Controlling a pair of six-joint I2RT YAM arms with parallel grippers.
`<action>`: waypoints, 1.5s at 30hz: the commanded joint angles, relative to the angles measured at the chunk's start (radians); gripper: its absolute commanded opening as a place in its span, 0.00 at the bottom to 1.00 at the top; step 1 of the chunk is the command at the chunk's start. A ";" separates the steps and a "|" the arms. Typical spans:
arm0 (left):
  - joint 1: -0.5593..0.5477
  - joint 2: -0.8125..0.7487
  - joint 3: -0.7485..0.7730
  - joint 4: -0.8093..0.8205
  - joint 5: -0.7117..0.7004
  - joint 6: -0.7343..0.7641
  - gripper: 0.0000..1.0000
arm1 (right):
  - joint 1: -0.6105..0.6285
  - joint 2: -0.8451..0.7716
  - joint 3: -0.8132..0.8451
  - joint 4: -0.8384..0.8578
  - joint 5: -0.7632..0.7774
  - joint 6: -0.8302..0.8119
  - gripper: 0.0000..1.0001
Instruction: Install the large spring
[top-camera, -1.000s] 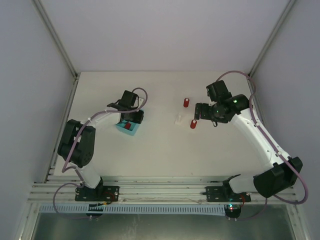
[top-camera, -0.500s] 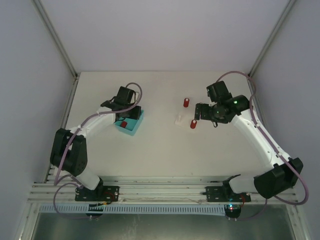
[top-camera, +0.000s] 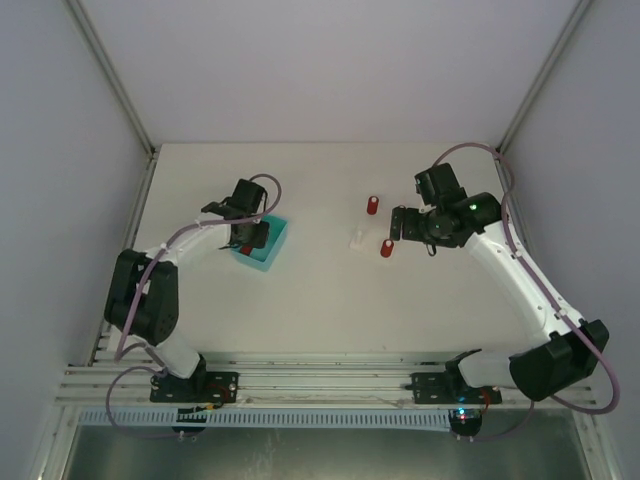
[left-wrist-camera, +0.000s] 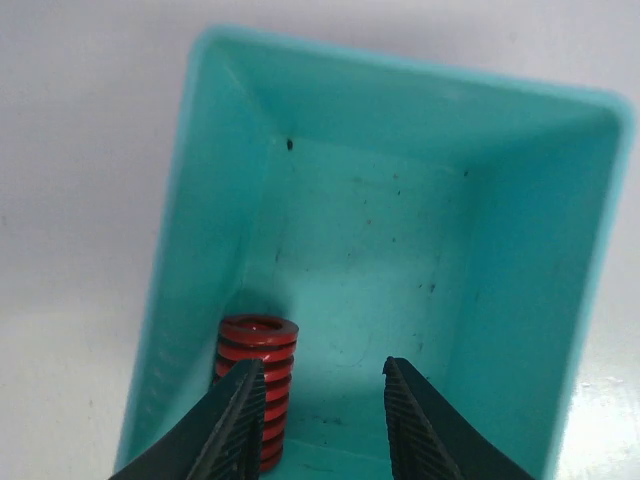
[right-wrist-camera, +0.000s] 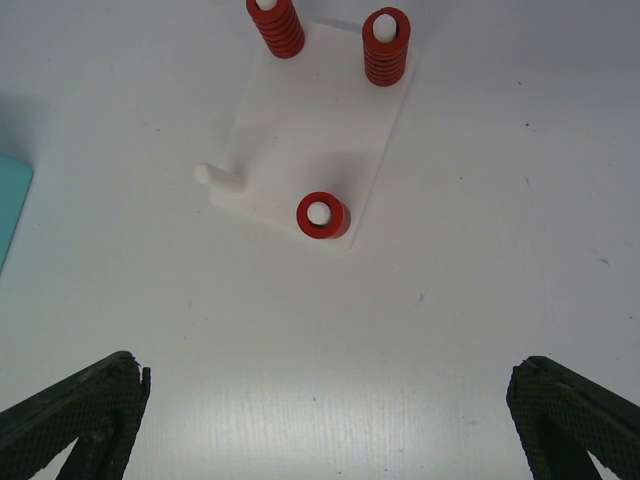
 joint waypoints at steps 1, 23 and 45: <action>0.000 0.035 -0.010 -0.045 -0.005 0.020 0.37 | 0.002 -0.028 -0.010 -0.004 0.019 -0.009 0.99; -0.013 0.175 -0.018 0.010 -0.104 -0.024 0.39 | 0.002 -0.048 -0.021 -0.018 0.046 -0.038 0.99; -0.017 0.198 -0.029 0.055 -0.068 0.004 0.22 | 0.000 -0.051 -0.008 -0.028 0.058 -0.030 0.99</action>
